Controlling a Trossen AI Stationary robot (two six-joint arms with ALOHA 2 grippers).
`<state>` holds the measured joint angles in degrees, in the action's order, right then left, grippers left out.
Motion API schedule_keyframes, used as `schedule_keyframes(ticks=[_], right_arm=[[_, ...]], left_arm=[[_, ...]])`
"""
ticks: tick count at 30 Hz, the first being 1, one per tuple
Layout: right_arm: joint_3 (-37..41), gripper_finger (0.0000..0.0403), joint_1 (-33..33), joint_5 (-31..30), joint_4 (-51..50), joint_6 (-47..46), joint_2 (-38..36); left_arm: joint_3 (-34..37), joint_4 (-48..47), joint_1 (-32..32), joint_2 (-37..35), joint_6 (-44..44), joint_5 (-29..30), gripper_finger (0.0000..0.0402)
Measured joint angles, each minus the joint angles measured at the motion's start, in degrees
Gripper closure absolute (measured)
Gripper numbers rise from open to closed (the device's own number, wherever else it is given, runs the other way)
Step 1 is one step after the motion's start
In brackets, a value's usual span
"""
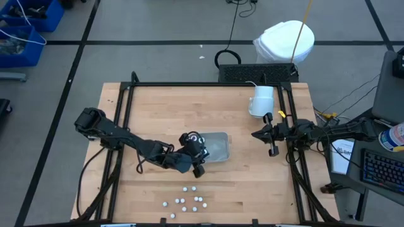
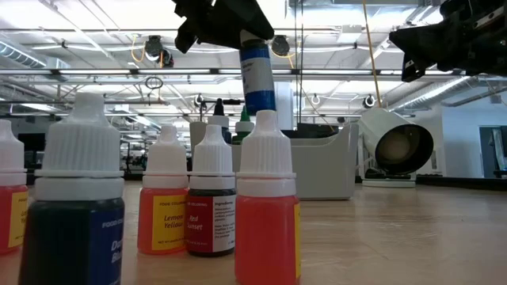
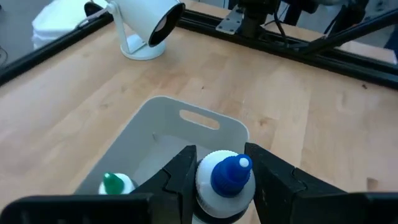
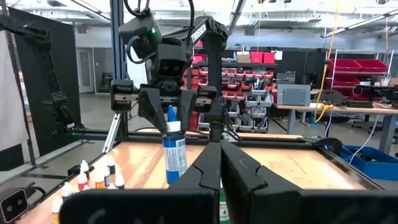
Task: Pick & Place food coloring
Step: Put the big blue food coloring into the gray bin
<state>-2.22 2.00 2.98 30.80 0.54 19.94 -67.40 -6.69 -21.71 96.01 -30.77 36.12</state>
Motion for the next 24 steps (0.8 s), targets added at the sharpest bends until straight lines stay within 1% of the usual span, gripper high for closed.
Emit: schedule_keyframes(ticks=[4,7,13,16,21,24], right_arm=[[0.0,0.0403,0.0,0.0,0.2,-3.1,0.0],[0.0,0.0403,0.0,0.0,0.7,-3.3,0.0],[0.0,0.0403,0.0,0.1,1.3,-2.9,0.0],[0.0,0.0403,0.0,0.1,1.2,-2.9,0.0],[0.0,0.0403,0.0,0.1,1.9,-1.5,0.0],[0.0,0.0403,0.0,0.1,2.7,-1.0,0.0]], left_arm=[[0.0,0.3,-0.2,0.0,-3.9,1.0,0.0277],[0.0,1.0,-0.4,0.0,-7.6,2.6,0.0277],[0.0,2.3,-2.7,0.0,-13.7,10.7,0.0277],[0.0,2.3,-4.0,0.0,-17.0,13.1,0.0277],[-0.1,2.9,-4.8,0.3,-20.8,14.9,0.0277],[-2.3,0.7,-4.6,2.0,-20.8,14.9,0.0277]])
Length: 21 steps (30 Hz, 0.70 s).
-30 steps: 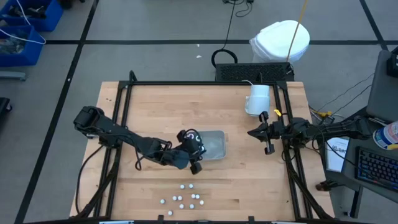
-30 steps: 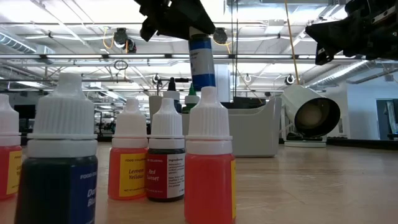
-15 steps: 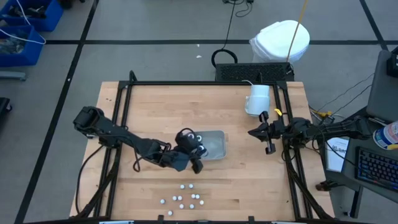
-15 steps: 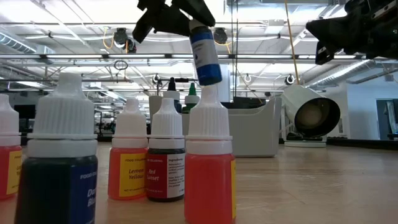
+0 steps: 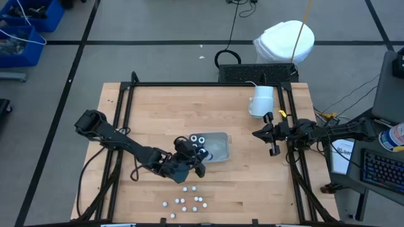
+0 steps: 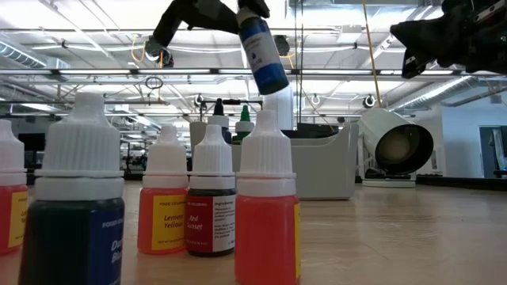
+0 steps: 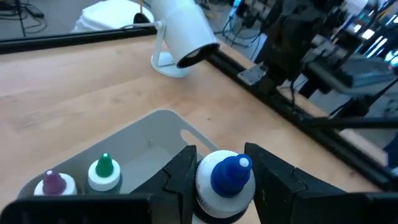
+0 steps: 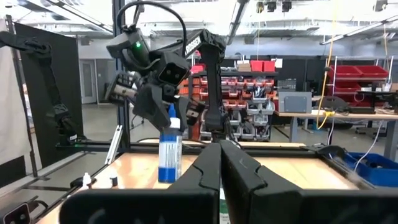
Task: Pick & Place food coloring
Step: Put the big blue food coloring into the gray bin
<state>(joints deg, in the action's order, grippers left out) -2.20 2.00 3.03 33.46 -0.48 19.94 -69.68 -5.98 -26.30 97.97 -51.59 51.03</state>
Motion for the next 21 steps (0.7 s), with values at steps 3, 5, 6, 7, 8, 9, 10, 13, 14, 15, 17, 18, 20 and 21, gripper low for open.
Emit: schedule_keyframes(ticks=[3,5,6,7,8,9,10,13,14,15,17,18,20,21], right_arm=[[0.0,0.0403,0.0,0.0,0.7,0.1,-0.1],[0.0,0.0403,0.0,0.0,1.6,0.1,-0.1],[0.0,0.0403,0.0,0.0,1.6,0.1,-0.1],[0.0,0.0403,0.0,0.0,1.8,0.1,0.0],[0.0,0.0403,0.0,0.0,1.9,0.1,0.0],[0.0,0.0403,0.0,0.0,1.9,0.1,0.0],[0.0,0.0403,0.0,0.0,1.9,0.1,0.0],[0.0,0.0403,0.0,0.0,1.9,0.1,0.1],[0.0,0.0403,0.0,0.0,1.9,0.1,0.1],[0.0,0.0403,0.0,0.0,1.9,0.1,0.1],[0.0,0.0403,0.0,0.0,1.9,0.1,0.1],[0.0,0.0403,0.0,0.0,1.7,0.1,0.1],[0.0,0.0403,0.0,0.0,1.6,-0.1,0.2],[0.0,0.0403,0.0,0.0,1.6,-0.3,0.3]], left_arm=[[-4.5,-5.1,1.1,3.0,0.0,-1.5,0.0277],[-7.7,-10.9,2.1,5.5,-0.8,-2.6,0.0277],[-9.5,-12.7,2.6,6.9,-1.5,-2.9,0.0277],[-11.2,-14.3,3.0,8.2,-1.5,-2.9,0.0277],[-12.6,-16.2,3.2,9.3,-1.2,-2.9,0.0277],[-14.5,-18.2,3.4,10.4,-0.9,-2.7,0.0277],[-16.3,-19.8,3.6,11.3,-1.2,-2.8,0.0277],[-20.3,-28.3,3.9,13.3,-4.8,-2.8,0.0277],[-21.3,-30.4,3.9,14.0,-6.3,-2.7,0.0277],[-22.0,-32.4,3.8,14.6,-7.8,-2.7,0.0277],[-22.7,-35.5,3.4,15.2,-10.1,-2.0,0.0277],[-22.8,-35.6,3.0,15.2,-11.0,-1.2,0.0277],[-22.9,-36.5,2.3,15.2,-13.3,0.0,0.0277],[-22.9,-37.3,2.0,15.2,-14.2,0.4,0.0277]])
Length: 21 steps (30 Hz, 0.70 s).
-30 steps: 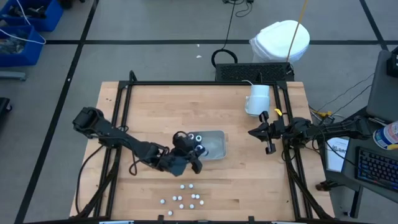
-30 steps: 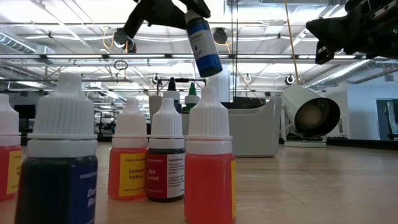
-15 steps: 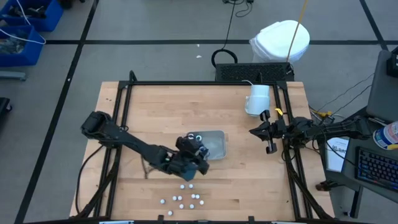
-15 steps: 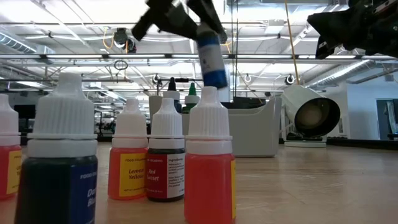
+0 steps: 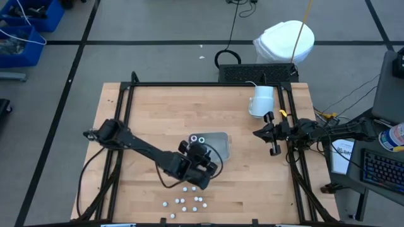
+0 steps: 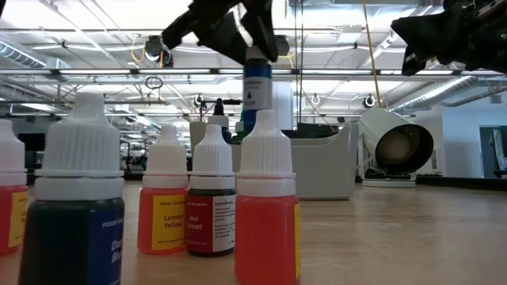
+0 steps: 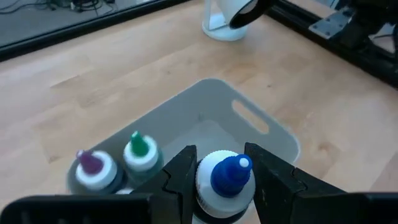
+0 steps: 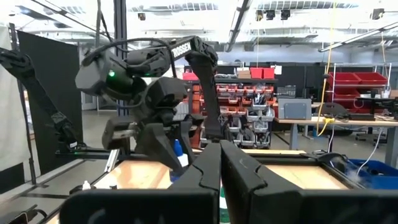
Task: Pick & Place food coloring
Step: Put the big blue food coloring into the gray bin
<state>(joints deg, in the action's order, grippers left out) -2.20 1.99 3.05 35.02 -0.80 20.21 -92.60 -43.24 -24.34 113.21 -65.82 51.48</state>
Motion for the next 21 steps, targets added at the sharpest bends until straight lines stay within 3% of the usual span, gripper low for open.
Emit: schedule_keyframes(ticks=[12,21], right_arm=[[0.0,0.0403,0.0,0.0,-0.1,-0.5,0.1],[0.0,0.0403,0.0,0.0,-0.1,-0.2,0.1]], left_arm=[[0.1,-0.5,-1.3,0.1,-4.2,4.1,0.0277],[0.2,-1.3,-0.8,1.0,-3.1,2.6,0.0277]])
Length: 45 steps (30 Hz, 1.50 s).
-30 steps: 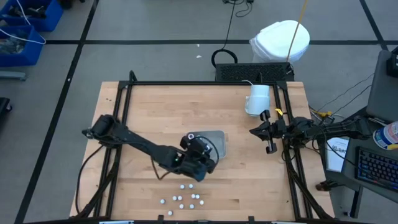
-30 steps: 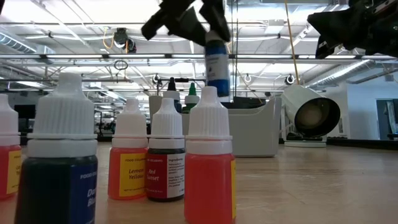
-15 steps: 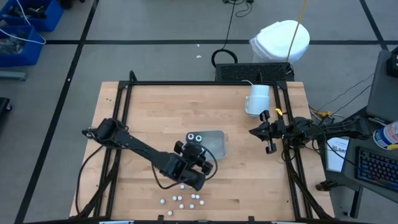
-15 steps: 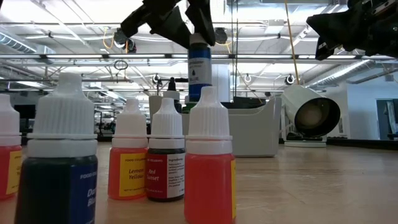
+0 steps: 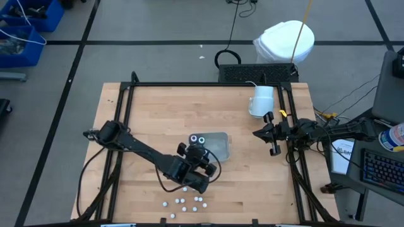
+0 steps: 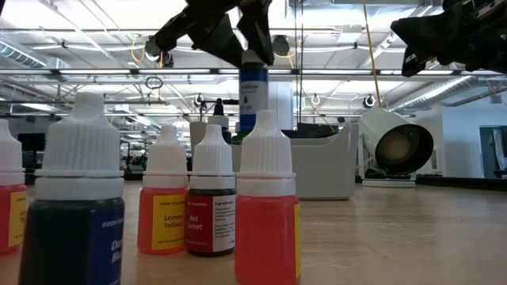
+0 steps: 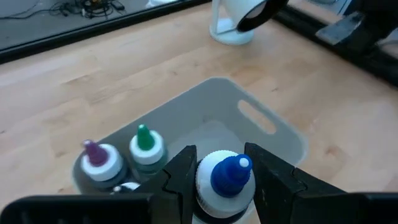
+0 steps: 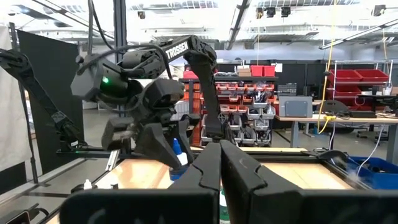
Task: Pick & Place food coloring
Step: Put the big blue food coloring into the gray bin
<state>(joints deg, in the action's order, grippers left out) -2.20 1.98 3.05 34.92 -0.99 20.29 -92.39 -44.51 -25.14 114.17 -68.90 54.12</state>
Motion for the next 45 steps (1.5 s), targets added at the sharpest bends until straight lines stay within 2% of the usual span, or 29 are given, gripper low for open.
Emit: schedule_keyframes(ticks=[22,33,45], right_arm=[[0.0,0.0403,0.0,0.0,0.0,-0.2,0.0],[0.0,0.0403,0.0,0.0,0.0,-0.3,0.0],[0.0,0.0403,0.0,0.0,0.0,-1.4,0.0]], left_arm=[[0.0,-0.6,1.7,2.8,0.8,-1.4,0.0277],[0.0,-3.9,1.3,2.8,-3.2,0.2,0.0277],[0.5,-2.7,1.4,4.7,-4.7,0.0,0.0277]])
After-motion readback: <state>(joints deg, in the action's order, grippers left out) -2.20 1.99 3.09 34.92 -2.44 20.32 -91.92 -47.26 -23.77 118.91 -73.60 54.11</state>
